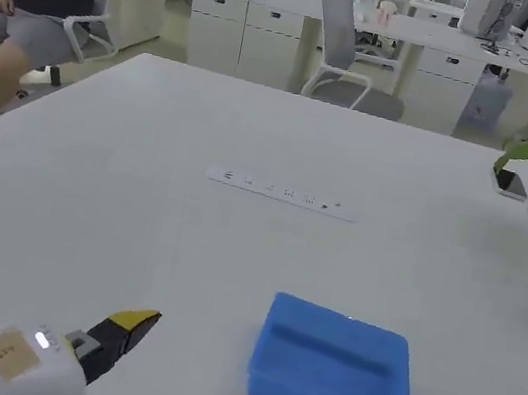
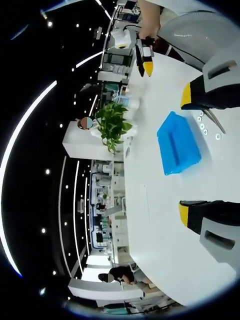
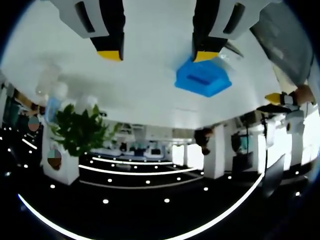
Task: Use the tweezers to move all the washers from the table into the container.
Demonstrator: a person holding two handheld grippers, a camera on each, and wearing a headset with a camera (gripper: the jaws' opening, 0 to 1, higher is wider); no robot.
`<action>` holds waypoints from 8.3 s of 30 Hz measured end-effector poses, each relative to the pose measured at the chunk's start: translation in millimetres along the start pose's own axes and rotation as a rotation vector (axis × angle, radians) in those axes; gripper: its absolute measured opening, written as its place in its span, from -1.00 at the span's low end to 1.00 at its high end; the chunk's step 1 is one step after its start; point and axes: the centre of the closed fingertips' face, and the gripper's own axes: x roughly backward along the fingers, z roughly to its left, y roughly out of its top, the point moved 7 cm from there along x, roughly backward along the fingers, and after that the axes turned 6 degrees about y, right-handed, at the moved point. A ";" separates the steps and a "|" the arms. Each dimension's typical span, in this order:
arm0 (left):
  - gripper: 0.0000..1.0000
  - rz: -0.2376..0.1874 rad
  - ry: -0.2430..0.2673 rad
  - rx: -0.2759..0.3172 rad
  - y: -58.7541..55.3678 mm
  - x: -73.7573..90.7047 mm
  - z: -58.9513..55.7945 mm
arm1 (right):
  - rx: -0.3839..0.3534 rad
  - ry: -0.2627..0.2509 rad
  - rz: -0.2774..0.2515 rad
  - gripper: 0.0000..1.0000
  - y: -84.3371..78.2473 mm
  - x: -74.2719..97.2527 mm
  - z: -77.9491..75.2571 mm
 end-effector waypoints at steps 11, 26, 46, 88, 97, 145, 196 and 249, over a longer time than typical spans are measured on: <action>-0.07 0.213 -0.199 -0.076 -30.4 -0.7 -2.0 | 0.097 0.185 0.099 -0.35 8.8 -15.6 41.6; -0.56 0.483 -0.533 -0.311 -60.9 -36.4 -17.6 | 0.349 0.552 0.325 -0.68 -18.5 -63.4 106.4; -0.95 0.586 -0.622 -0.496 -93.3 -70.0 -37.4 | 0.427 0.638 0.416 -0.84 -41.0 -79.8 120.1; -1.00 0.279 -0.807 -0.778 -0.9 -35.7 -83.6 | 0.466 0.742 0.357 -0.84 -45.1 -103.8 156.1; -1.00 0.281 -0.824 -0.845 8.9 -57.0 -85.1 | 0.426 0.669 0.330 -0.83 -41.2 -111.5 143.0; -0.65 0.403 -0.922 -0.593 37.5 -91.1 -107.9 | 0.325 0.720 0.332 -0.95 -23.0 -110.4 134.6; 0.91 -0.200 -0.147 -0.013 9.9 7.7 -44.0 | 0.101 0.561 0.164 -0.95 57.4 -110.9 101.1; 0.82 -0.105 -0.070 0.052 -2.7 5.4 -25.9 | 0.100 0.432 0.243 -0.93 12.3 -183.8 64.3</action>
